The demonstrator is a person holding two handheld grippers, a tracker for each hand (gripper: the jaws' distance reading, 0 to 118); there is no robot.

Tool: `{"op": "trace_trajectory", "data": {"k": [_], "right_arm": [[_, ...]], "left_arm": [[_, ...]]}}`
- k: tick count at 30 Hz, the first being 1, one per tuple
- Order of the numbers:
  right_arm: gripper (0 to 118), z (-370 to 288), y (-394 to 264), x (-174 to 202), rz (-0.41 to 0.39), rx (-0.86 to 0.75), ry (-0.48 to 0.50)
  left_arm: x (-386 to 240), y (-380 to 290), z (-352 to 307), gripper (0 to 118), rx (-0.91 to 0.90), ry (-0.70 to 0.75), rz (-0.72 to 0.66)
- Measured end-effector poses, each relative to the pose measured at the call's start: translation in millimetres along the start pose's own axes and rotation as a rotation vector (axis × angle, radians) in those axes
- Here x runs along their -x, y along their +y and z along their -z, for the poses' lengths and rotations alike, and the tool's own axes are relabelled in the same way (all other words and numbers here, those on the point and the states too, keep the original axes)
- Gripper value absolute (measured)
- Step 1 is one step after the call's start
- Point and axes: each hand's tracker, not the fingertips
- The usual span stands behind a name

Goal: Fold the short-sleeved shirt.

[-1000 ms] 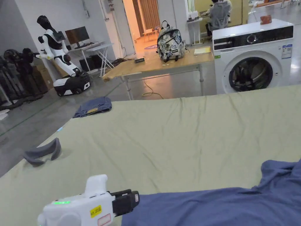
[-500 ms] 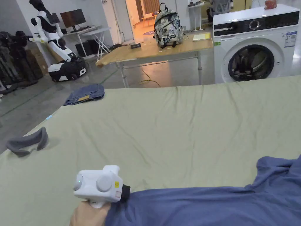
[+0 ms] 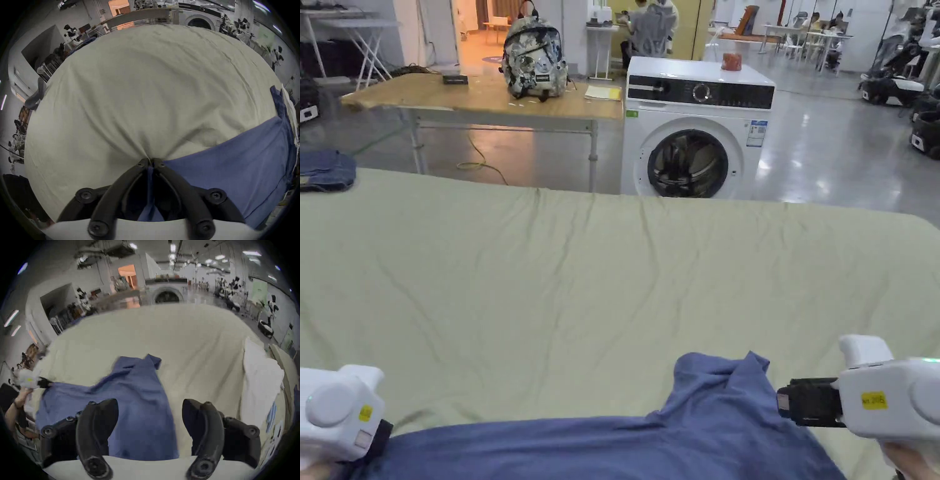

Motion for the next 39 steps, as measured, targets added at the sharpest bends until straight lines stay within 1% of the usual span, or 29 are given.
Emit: {"op": "trace_trajectory", "data": {"k": [1,2,3,4,5,6,7,8,9,10,11,12,13,15,16,18,19,20,22,24,25,27,28,30,31,32,33,36,39], "right_arm": [[58,20,7,-1,0.001,0.035,-0.024],[53,37,11,-2,-0.003,0.074,-0.03],[53,54,12,-2,0.011,0.127,-0.037],[39,66,5,1,0.032,0.164,-0.037],[36,77,-1,3,0.015,0.211,-0.022],[35,80,-8,7,-0.024,0.194,-0.05],[34,70,-9,11,-0.045,0.113,-0.067],[26,59,-16,20,-0.035,0.108,-0.074],[8,55,-17,22,-0.032,0.108,-0.068],[0,50,-19,23,-0.036,0.101,-0.068],[0,45,-20,22,-0.034,0.094,-0.066],[0,45,-10,10,0.005,0.083,-0.021],[0,30,-12,7,0.028,0.042,0.002],[0,-10,-20,6,0.001,-0.06,0.012],[0,-38,-26,8,-0.014,-0.093,0.038],[0,-84,-47,7,-0.011,-0.168,0.072],[0,-107,-62,6,-0.007,-0.198,0.092],[0,-135,-81,14,-0.009,-0.237,0.101],[0,-169,-121,16,-0.011,-0.256,0.096],[0,-189,-161,12,0.005,-0.29,0.103],[0,-201,-185,10,0.019,-0.29,0.126],[0,-219,-231,11,0.051,-0.35,0.169],[0,-218,-247,10,0.061,-0.313,0.155],[0,-218,-280,10,0.094,-0.297,0.101],[0,-214,-293,7,0.105,-0.275,0.1],[0,-207,-302,5,0.134,-0.248,0.084],[0,-200,-311,1,0.164,-0.239,0.07],[0,-182,-327,-7,0.23,-0.226,0.077],[0,-173,-332,-6,0.237,-0.226,0.071]], "left_arm": [[4,2,-1,1,0.004,-0.014,-0.013],[7,1,-2,1,0.009,-0.031,-0.027],[8,0,-2,1,0.007,-0.039,-0.038],[9,-2,-2,1,0.006,-0.045,-0.047],[13,2,0,1,0.004,-0.049,-0.053],[13,1,0,1,0.007,-0.054,-0.053],[12,-1,0,1,0.005,-0.055,-0.051],[13,-1,0,1,0.003,-0.055,-0.05],[17,3,6,1,0.0,-0.056,-0.05],[20,2,6,1,-0.008,-0.064,-0.051],[22,-2,2,1,-0.069,-0.081,-0.044],[24,-8,-6,1,-0.127,-0.086,-0.021],[25,-13,-17,1,-0.169,-0.088,-0.015],[33,-25,-50,1,-0.242,-0.2,-0.04],[37,-34,-72,1,-0.296,-0.258,-0.04],[50,-50,-104,1,-0.373,-0.269,-0.01],[55,-63,-123,1,-0.411,-0.287,0.0],[60,-76,-138,1,-0.436,-0.308,0.007],[64,-109,-159,1,-0.471,-0.343,0.005],[72,-140,-165,1,-0.457,-0.345,0.006],[72,-161,-169,1,-0.447,-0.362,0.003],[76,-193,-164,1,-0.44,-0.383,0.005],[77,-209,-160,1,-0.432,-0.376,0.003],[73,-236,-158,1,-0.401,-0.35,-0.007],[77,-246,-153,1,-0.395,-0.344,-0.021],[81,-254,-148,1,-0.388,-0.339,-0.045],[70,-260,-153,1,-0.349,-0.349,-0.079],[73,-273,-139,1,-0.331,-0.373,-0.152],[73,-283,-120,1,-0.327,-0.357,-0.122]]}}
